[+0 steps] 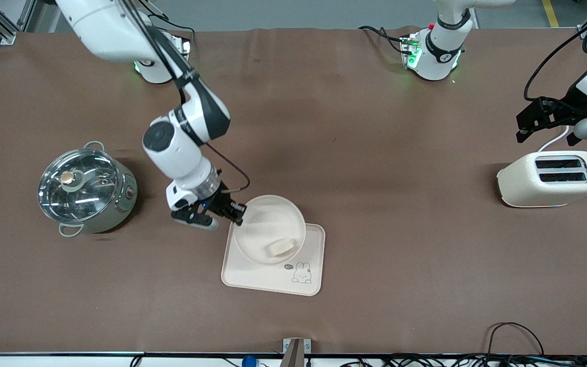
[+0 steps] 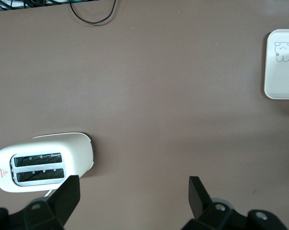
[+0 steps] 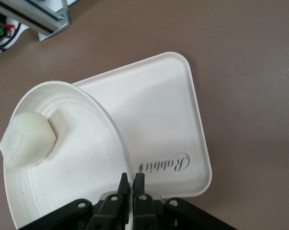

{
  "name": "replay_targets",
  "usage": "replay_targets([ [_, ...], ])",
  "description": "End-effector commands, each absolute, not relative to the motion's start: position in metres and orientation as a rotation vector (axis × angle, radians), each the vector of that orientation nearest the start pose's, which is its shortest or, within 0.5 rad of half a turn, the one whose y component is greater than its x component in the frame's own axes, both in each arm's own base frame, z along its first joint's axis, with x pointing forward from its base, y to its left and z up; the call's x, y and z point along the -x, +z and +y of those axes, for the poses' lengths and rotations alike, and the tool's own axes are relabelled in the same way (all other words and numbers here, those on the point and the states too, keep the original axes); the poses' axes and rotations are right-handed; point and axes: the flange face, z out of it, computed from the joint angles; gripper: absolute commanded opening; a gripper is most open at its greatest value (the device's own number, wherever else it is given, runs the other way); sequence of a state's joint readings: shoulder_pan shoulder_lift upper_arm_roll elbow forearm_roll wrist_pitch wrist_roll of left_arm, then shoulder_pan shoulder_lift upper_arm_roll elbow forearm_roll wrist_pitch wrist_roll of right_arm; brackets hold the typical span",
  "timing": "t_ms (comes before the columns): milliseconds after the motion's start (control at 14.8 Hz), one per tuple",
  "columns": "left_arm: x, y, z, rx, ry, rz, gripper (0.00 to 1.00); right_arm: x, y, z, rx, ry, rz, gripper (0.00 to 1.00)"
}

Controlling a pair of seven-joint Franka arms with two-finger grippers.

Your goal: Place bun in plate and plate on tray

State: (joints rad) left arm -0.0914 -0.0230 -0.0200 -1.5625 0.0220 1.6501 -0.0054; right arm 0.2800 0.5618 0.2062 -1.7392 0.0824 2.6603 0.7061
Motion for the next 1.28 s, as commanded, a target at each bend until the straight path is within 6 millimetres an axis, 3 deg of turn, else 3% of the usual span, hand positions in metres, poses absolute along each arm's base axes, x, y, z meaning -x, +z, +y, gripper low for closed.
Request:
replay_targets([
  [0, -0.551, 0.653, -0.062, 3.116, -0.182, 0.166, 1.0, -0.662, 0.261, 0.32, 2.683, -0.262, 0.475, 0.0],
  [202, -0.55, 0.653, -0.06, 3.117, -0.177, 0.166, 1.0, -0.682, 0.233, 0.325, 2.628, -0.303, 0.495, 0.0],
  [404, -0.551, 0.652, -0.057, 3.115, -0.174, 0.166, 1.0, -0.685, 0.211, 0.323, 2.625, -0.318, 0.479, 0.0],
  [607, -0.55, 0.653, -0.057, 3.114, -0.176, 0.17, 1.0, -0.676, 0.199, 0.323, 2.642, -0.299, 0.458, 0.0],
  [876, -0.55, 0.651, -0.057, 3.115, -0.169, 0.185, 1.0, -0.661, 0.177, 0.303, 2.603, -0.331, 0.447, 0.0],
  [1079, -0.55, 0.651, -0.057, 3.117, -0.167, 0.18, 1.0, -0.653, 0.175, 0.287, 2.577, -0.286, 0.437, 0.0],
  [1213, -0.551, 0.651, -0.056, 3.116, -0.169, 0.185, 1.0, -0.644, 0.172, 0.289, 2.579, -0.271, 0.428, 0.0],
])
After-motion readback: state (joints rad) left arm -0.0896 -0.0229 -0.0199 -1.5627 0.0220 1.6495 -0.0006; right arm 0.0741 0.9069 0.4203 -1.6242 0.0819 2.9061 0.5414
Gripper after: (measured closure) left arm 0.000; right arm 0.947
